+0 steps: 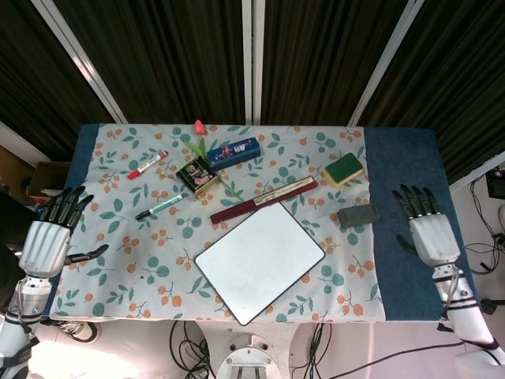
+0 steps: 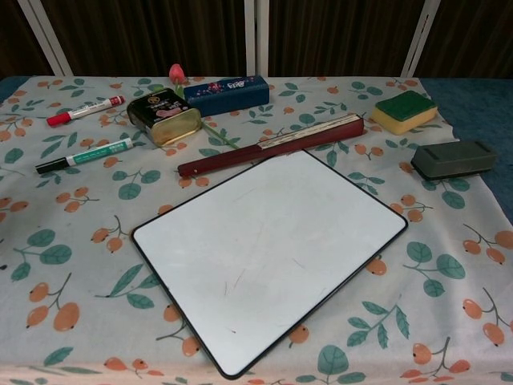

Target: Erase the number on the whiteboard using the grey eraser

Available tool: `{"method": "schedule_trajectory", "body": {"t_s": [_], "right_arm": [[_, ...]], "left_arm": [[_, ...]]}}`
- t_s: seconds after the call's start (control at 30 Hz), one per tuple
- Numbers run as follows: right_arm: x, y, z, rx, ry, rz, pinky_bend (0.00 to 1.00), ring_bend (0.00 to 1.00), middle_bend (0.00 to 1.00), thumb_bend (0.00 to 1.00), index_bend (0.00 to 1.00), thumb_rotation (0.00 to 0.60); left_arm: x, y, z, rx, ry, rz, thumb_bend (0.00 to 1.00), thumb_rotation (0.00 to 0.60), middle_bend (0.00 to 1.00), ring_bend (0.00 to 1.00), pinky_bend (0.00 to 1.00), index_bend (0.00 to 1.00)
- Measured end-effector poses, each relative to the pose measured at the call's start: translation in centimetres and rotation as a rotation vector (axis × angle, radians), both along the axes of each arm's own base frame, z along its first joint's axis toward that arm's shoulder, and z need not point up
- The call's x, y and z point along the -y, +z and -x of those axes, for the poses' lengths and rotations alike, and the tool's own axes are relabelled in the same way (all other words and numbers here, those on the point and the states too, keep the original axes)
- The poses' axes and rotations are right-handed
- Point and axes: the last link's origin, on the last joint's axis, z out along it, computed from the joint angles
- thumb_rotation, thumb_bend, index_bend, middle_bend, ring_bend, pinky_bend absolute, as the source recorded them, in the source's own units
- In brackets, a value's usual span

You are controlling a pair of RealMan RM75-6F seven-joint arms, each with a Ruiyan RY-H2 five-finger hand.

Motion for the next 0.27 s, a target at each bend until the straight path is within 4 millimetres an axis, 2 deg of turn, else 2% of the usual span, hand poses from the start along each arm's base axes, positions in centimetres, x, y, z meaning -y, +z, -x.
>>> {"method": "schedule_trajectory", "body": {"t_s": [0.2, 0.27], "right_arm": [[-8.5, 3.4, 4.3, -0.038, -0.183, 0.157, 0.0, 0.0, 0.0, 0.13, 0.0, 0.6], [-10.0, 3.8, 5.0, -0.052, -0.213, 0.169, 0.0, 0.0, 0.0, 0.13, 0.0, 0.6]], "left_arm": [[3.2, 0.5, 3.0, -0.052, 0.188, 0.057, 0.0, 0.399, 0.07, 0.06, 0.17, 0.13], [3.9, 0.5, 3.7, -0.054, 0.218, 0.057, 0.0, 0.387, 0.07, 0.06, 0.17, 0.13]]}}
